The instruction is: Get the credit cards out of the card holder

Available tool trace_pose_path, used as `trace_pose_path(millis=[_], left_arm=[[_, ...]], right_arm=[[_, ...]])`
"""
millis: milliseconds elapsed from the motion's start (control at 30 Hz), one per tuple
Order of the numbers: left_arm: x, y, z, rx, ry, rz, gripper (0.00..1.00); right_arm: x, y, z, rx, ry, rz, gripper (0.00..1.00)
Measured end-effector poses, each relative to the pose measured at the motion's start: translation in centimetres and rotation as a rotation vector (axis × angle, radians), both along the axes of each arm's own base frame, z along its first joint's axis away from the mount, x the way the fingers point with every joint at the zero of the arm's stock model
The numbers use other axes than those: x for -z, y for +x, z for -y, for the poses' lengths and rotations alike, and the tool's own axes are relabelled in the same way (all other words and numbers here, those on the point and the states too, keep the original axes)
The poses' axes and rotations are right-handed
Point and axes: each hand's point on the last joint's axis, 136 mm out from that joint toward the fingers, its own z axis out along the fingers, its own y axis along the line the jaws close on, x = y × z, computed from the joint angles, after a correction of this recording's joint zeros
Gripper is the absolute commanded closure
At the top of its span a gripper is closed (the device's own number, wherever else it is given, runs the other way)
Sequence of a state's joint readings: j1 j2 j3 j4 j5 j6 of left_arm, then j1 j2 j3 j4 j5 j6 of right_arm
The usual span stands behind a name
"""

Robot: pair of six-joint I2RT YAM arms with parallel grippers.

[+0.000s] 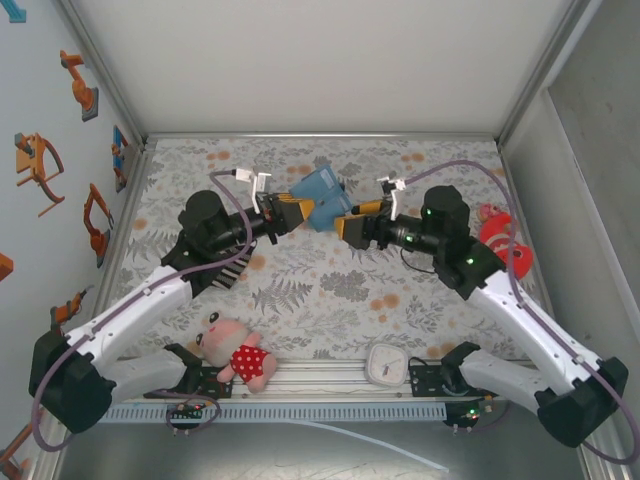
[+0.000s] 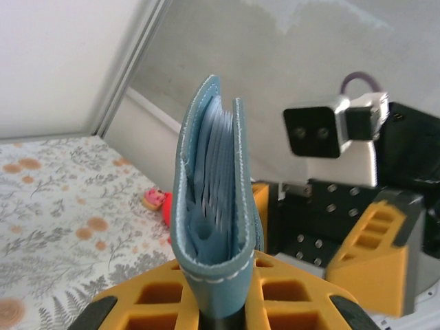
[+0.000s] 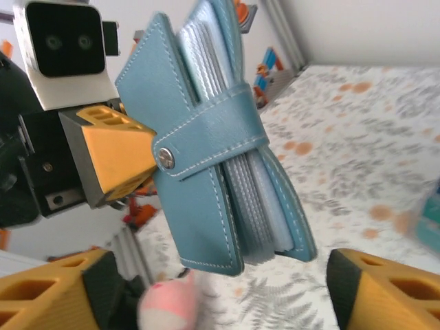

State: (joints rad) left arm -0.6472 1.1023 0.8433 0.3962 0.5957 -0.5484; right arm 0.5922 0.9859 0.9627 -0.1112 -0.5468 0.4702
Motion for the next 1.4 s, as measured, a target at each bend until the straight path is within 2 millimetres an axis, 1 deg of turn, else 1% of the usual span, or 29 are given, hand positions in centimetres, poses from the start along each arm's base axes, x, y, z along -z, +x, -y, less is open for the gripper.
trace_pose_path(millis=[133,267,367,567,700,933,967,1133,1167,1233,1300,1333,1400], left_arm=[[0.1,-0.5,-0.1,0.019,0.076,-0.025,1.00],[1.1,-1.2,0.0,0.053,0.127,-0.062,1.00],[2.1,-1.6,0.0,0.074,0.157,-0.101,1.00],[3.3,-2.1,0.2,0.104,0.182,-0.141,1.00],[3.7,-2.3,0.6,0.122,0.189,-0.152,0.97],[4.6,-1.9,1.0,0.124,0.202,-0.177,0.90],[4.7,-1.8,1.1,0.125,0.203,-0.182,0.90],[4.6,-1.7,1.3,0.131,0.189,-0.188,0.89],[4.5,-1.7,1.3,0.132,0.185,-0.186,0.88],[4.4,-1.6,1.3,0.130,0.180,-0.191,0.80],[4.3,-1.4,1.3,0.120,0.176,-0.196,0.64],[4.2,-1.4,1.3,0.117,0.173,-0.198,0.58],[4.2,-1.4,1.3,0.115,0.171,-0.199,0.51]], right_arm=[[-1.1,0.1,0.7,0.029,-0.034,0.051,0.16],[-1.5,0.5,0.5,0.030,-0.047,0.067,0.15],[-1.0,1.0,0.0,0.021,-0.054,0.050,0.14],[0.7,2.3,-1.9,-0.028,-0.045,-0.030,0.18],[1.3,2.7,-3.0,-0.060,-0.020,-0.081,0.24],[0.5,2.1,-4.2,-0.103,0.028,-0.093,0.32],[0.5,2.2,-4.3,-0.102,0.031,-0.095,0.34],[0.9,2.9,-4.2,-0.068,0.030,-0.115,0.53],[1.0,3.0,-4.2,-0.064,0.030,-0.116,0.56],[0.9,3.1,-4.2,-0.055,0.033,-0.109,0.62],[0.8,3.2,-4.2,-0.052,0.041,-0.107,0.69],[0.7,3.1,-4.2,-0.054,0.043,-0.106,0.72],[0.6,3.0,-4.3,-0.056,0.049,-0.110,0.83]])
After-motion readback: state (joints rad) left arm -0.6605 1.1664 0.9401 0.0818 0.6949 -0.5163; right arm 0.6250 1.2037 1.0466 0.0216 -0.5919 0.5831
